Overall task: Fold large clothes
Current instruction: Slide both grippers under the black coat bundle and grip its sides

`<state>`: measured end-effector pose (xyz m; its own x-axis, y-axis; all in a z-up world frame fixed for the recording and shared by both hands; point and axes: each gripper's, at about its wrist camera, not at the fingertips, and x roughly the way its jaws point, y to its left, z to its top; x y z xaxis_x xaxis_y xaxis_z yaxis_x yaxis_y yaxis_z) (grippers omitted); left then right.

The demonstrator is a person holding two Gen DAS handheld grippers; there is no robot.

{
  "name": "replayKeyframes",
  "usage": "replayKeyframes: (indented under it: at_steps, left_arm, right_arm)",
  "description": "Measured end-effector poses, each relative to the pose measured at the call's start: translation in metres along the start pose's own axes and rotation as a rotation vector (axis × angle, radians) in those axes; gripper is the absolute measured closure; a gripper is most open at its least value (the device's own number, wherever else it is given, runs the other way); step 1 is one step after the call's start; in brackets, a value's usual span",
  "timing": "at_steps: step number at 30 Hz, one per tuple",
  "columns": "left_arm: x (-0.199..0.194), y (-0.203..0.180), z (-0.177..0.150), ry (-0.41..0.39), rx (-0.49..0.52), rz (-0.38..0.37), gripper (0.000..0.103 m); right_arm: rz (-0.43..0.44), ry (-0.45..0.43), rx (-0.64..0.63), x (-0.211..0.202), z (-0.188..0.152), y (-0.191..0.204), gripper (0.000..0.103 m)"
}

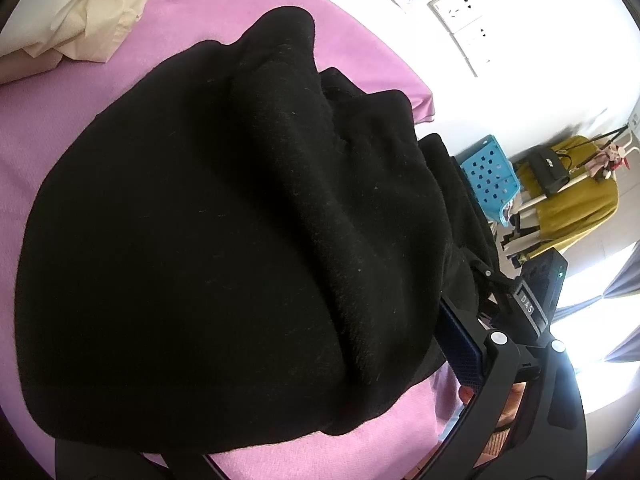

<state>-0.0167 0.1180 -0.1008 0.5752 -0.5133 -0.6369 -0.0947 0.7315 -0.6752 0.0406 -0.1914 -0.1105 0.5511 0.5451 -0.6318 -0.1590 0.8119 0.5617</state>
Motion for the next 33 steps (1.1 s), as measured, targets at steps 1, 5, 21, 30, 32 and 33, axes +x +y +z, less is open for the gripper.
replayKeyframes:
  at_steps: [1, 5, 21, 30, 32, 33]
  left_arm:
    - [0.0, 0.0, 0.0, -0.001, 0.0, 0.001, 0.004]
    - [-0.002, 0.001, -0.001, 0.001, -0.002, -0.002, 0.004]
    - [-0.002, 0.005, 0.002, -0.006, -0.021, -0.012, 0.014]
    - [-0.004, 0.006, 0.0, -0.001, -0.014, -0.001, 0.027]
    - [-0.004, 0.006, 0.0, -0.003, -0.013, -0.001, 0.027]
    - [-0.005, 0.006, 0.0, -0.003, -0.01, 0.0, 0.028]
  right_arm:
    - [0.02, -0.003, 0.017, 0.0, 0.0, -0.002, 0.026]
    - [0.081, 0.0, 0.065, 0.007, 0.004, -0.002, 0.015]
    - [0.058, 0.026, -0.003, 0.02, 0.01, 0.009, 0.029]
    - [0.102, 0.036, 0.013, 0.02, 0.013, 0.01, 0.025]
    - [0.102, 0.042, 0.013, 0.021, 0.014, 0.009, 0.037]
    - [0.118, 0.049, 0.022, 0.022, 0.013, 0.006, 0.048]
